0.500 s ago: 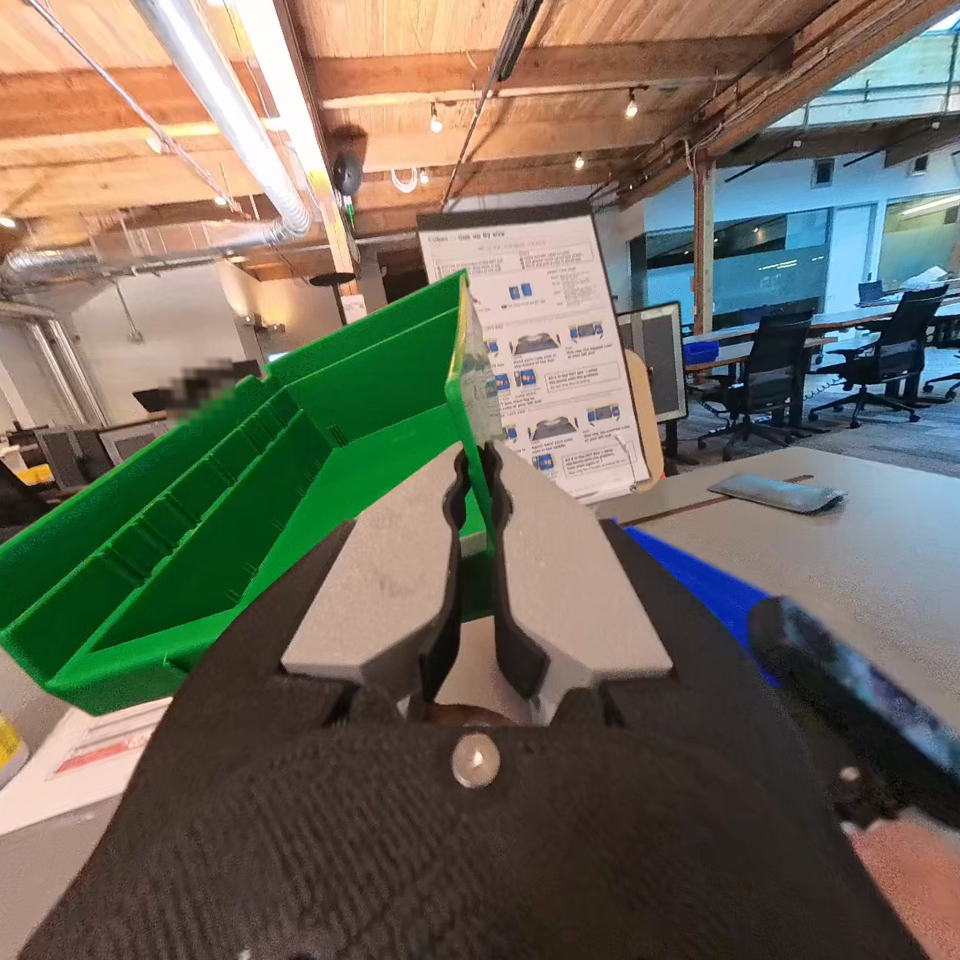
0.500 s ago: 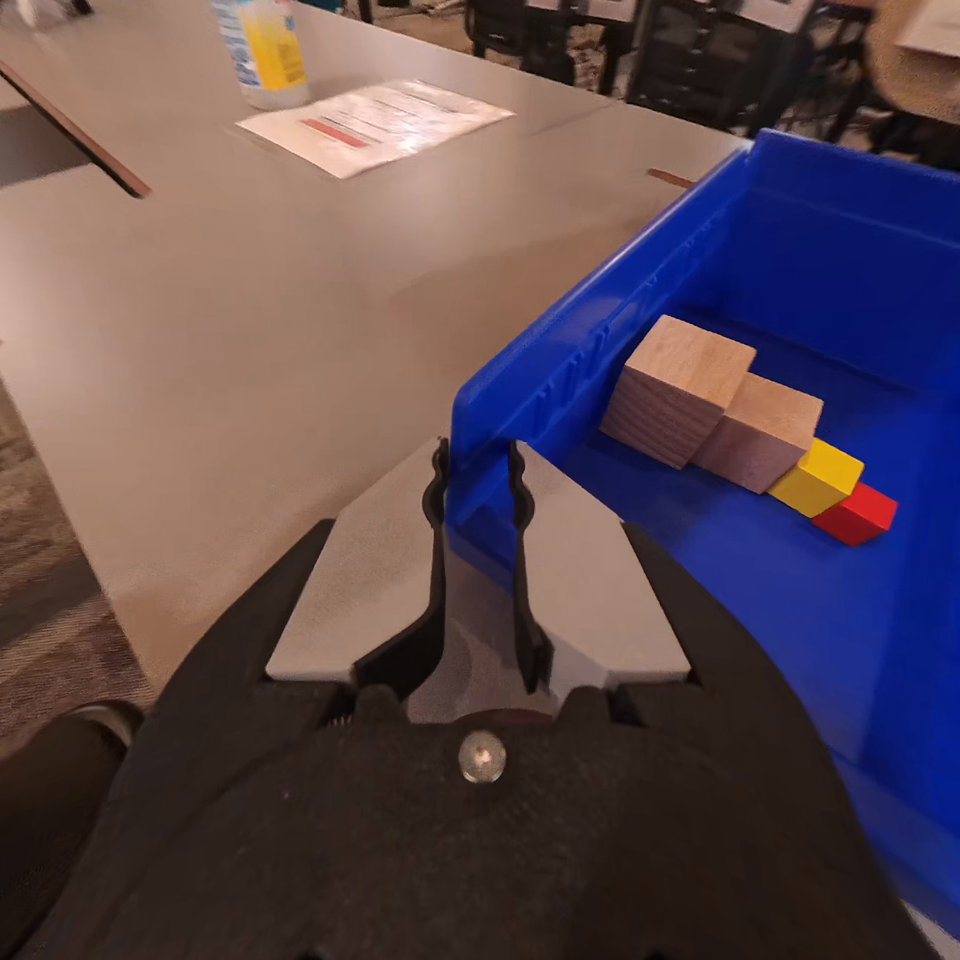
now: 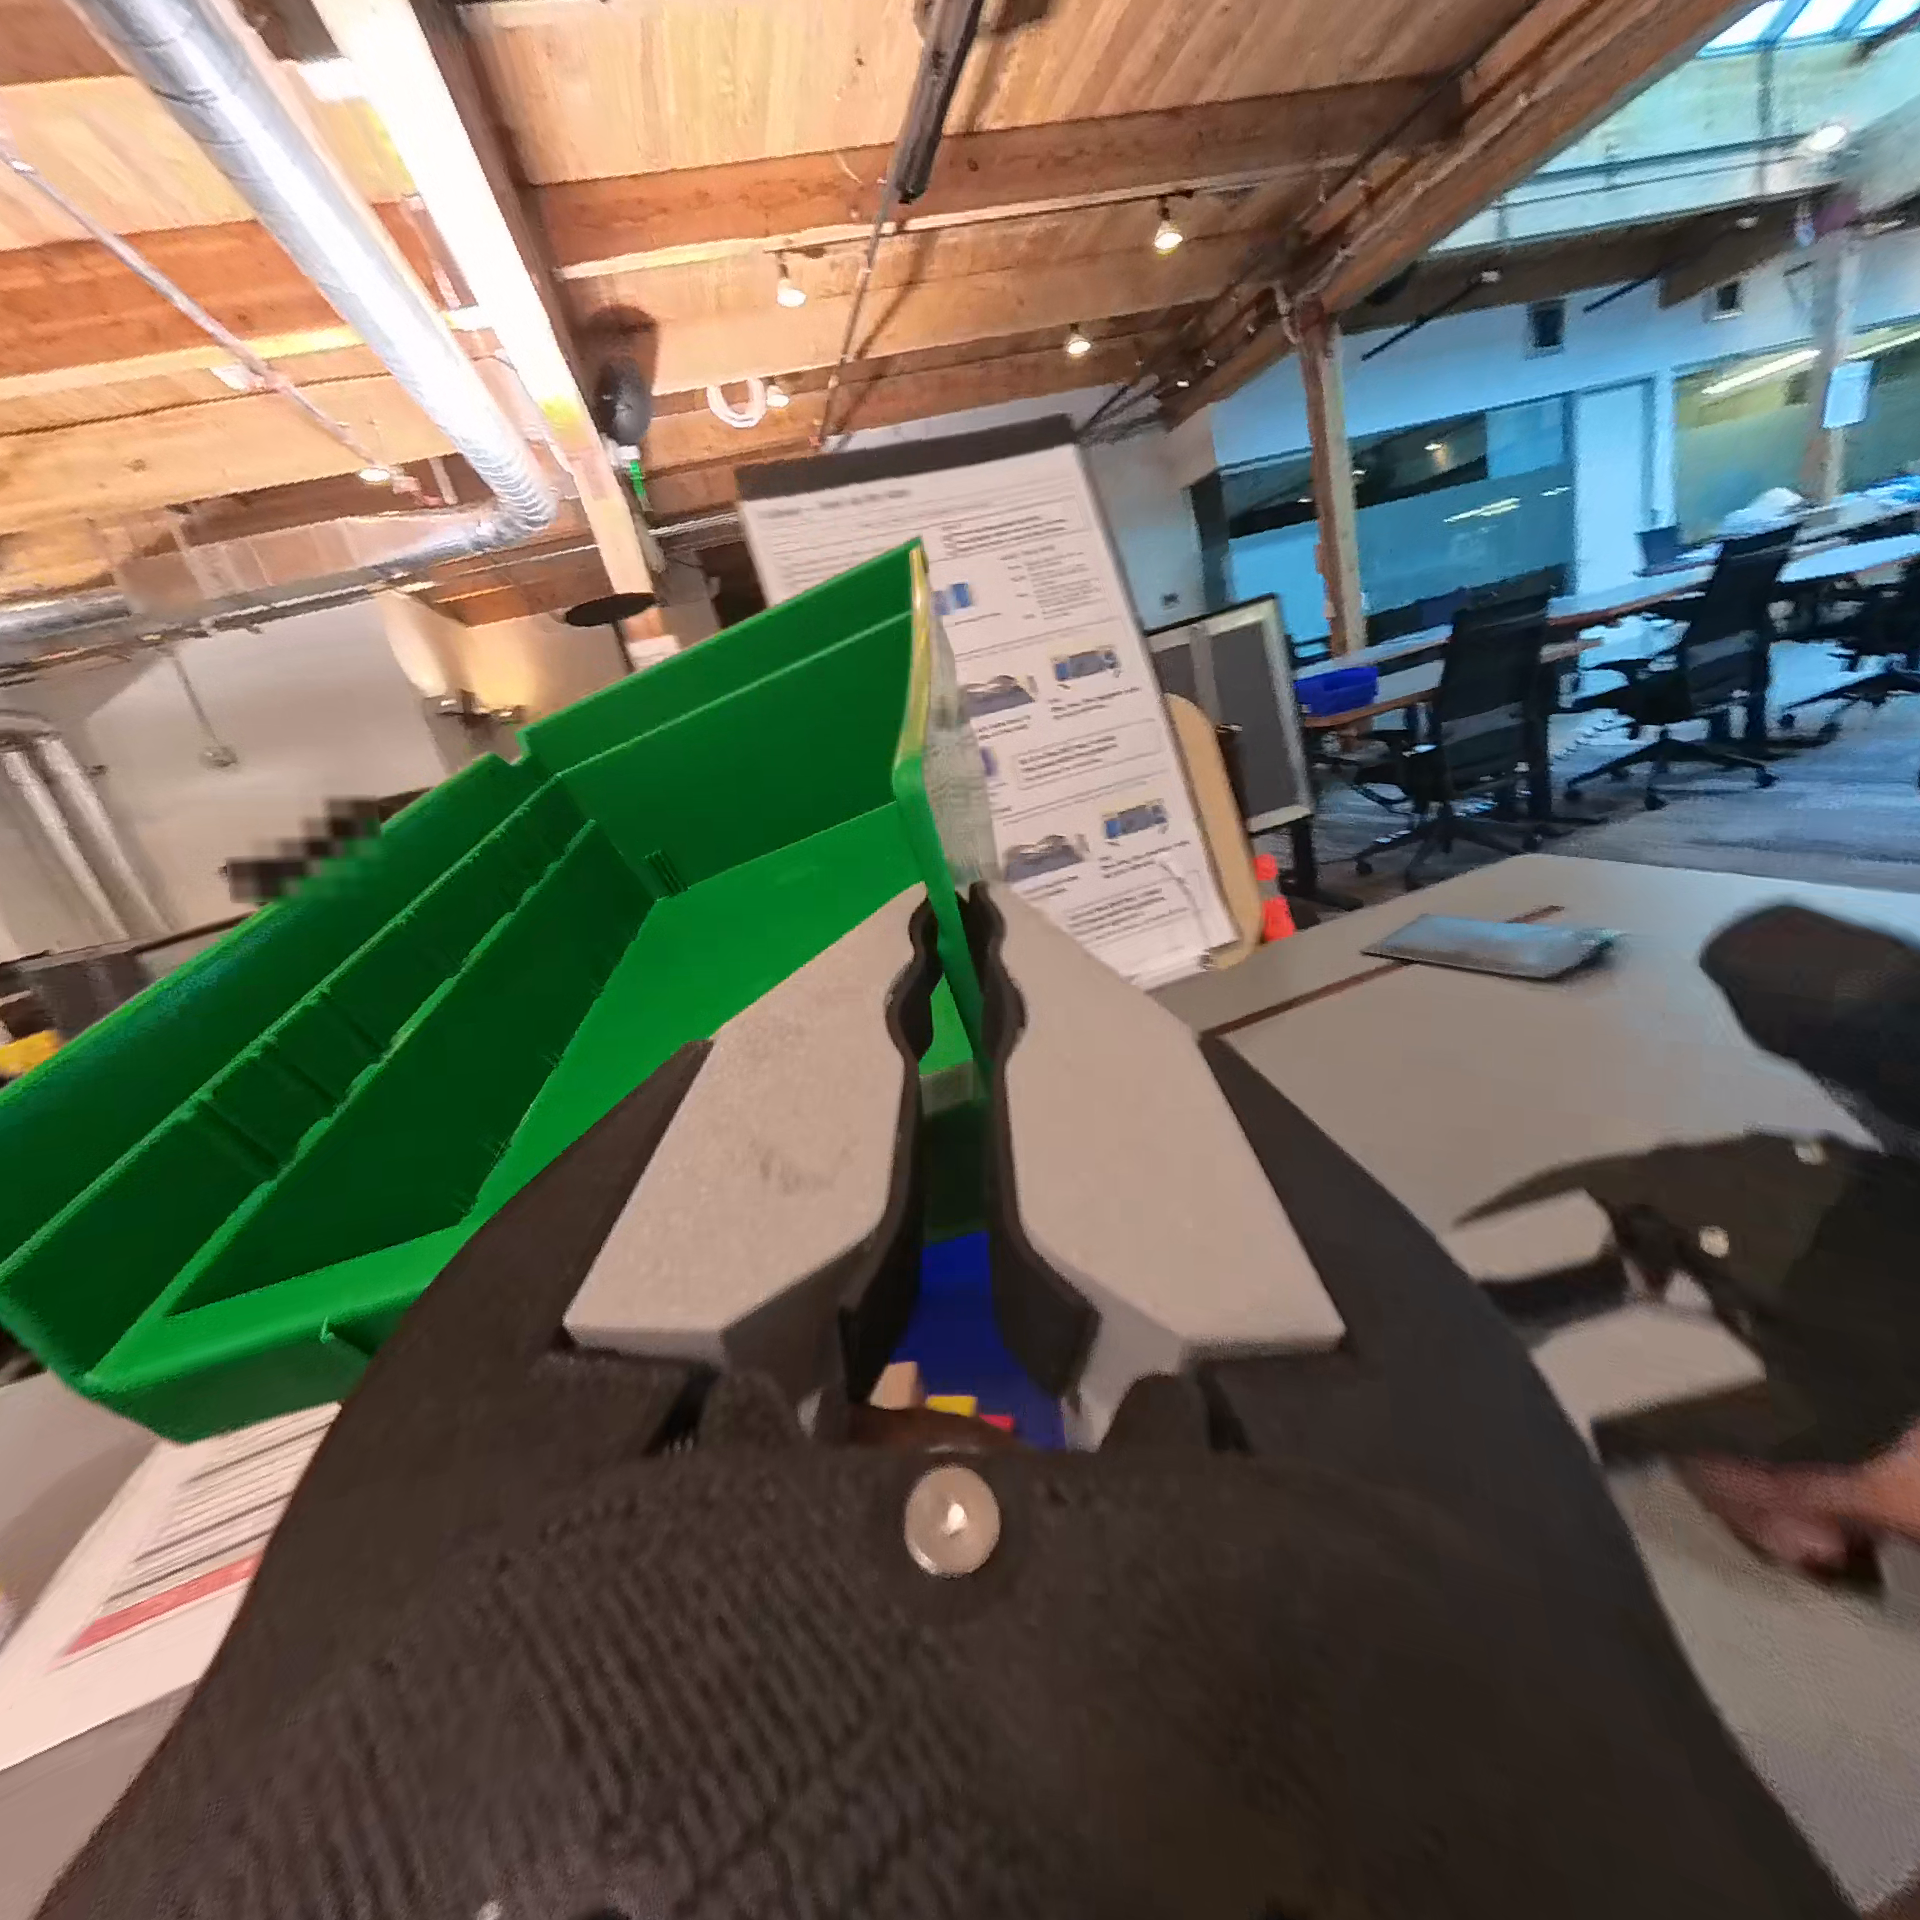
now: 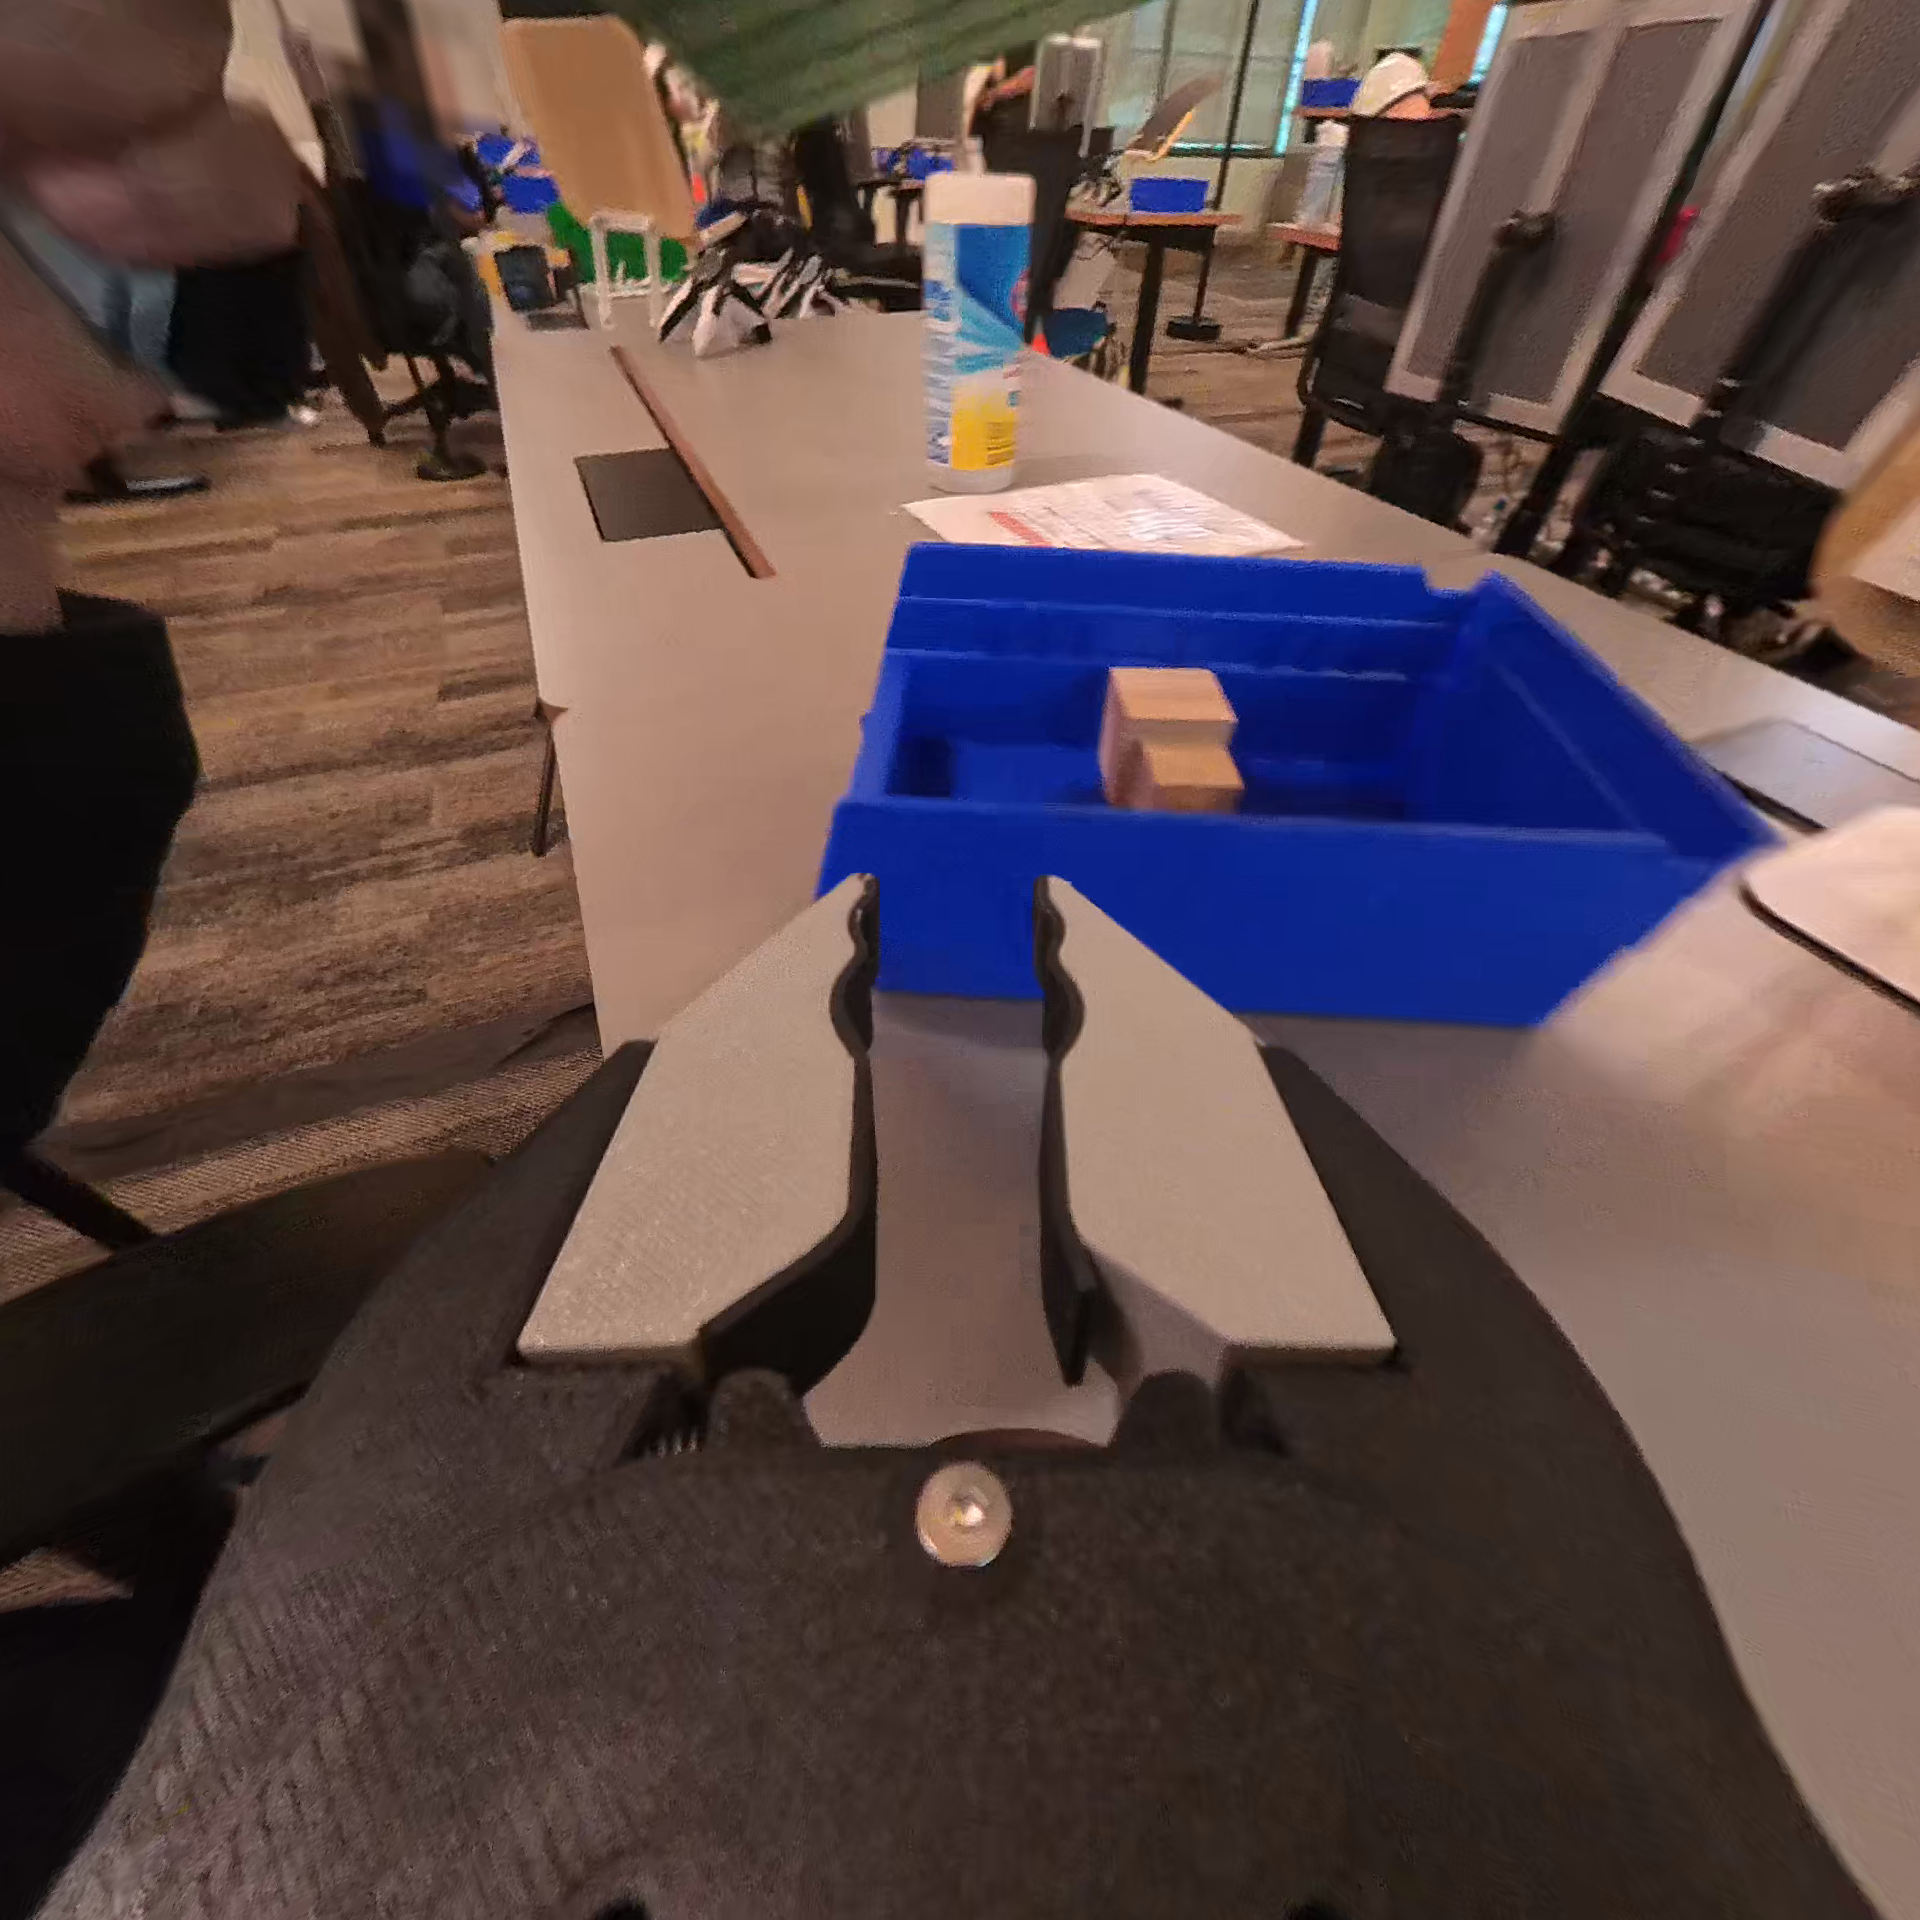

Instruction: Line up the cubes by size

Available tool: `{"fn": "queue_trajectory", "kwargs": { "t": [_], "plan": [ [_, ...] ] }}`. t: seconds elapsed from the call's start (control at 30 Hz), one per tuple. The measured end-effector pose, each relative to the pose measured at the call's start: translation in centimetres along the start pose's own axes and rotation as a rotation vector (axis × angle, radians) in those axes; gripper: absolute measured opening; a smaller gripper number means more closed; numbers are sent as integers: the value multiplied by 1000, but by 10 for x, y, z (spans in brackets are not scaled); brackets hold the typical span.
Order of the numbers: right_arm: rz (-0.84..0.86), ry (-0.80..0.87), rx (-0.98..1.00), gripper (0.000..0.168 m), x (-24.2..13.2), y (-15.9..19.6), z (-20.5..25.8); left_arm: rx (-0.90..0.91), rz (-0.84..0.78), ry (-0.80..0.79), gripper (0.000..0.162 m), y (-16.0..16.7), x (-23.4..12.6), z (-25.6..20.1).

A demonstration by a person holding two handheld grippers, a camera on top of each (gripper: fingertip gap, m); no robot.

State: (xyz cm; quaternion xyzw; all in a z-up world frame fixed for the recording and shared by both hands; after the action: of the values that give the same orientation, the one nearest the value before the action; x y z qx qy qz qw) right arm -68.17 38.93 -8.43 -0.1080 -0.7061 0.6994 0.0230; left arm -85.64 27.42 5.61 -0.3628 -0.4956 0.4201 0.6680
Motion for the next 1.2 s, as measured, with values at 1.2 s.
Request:
{"fn": "queue_trajectory", "kwargs": {
  "t": [1.2],
  "plan": [
    [241, 112, 97, 54, -197, 45, -16, -166, 389, 287, 60, 121, -3, -113]
  ]
}}
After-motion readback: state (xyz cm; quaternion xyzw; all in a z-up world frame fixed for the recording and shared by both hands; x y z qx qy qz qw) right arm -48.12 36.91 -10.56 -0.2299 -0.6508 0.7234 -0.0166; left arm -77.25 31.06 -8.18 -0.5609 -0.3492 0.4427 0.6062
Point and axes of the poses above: each gripper's, where its closed fingertips meet, x out along the fingers, y out of its underside, z = x × y across the jaws, the point moved 10 cm from there along -x, back along the fingers, and after that the axes turned 6 degrees about -z, right-handed, at the moved point
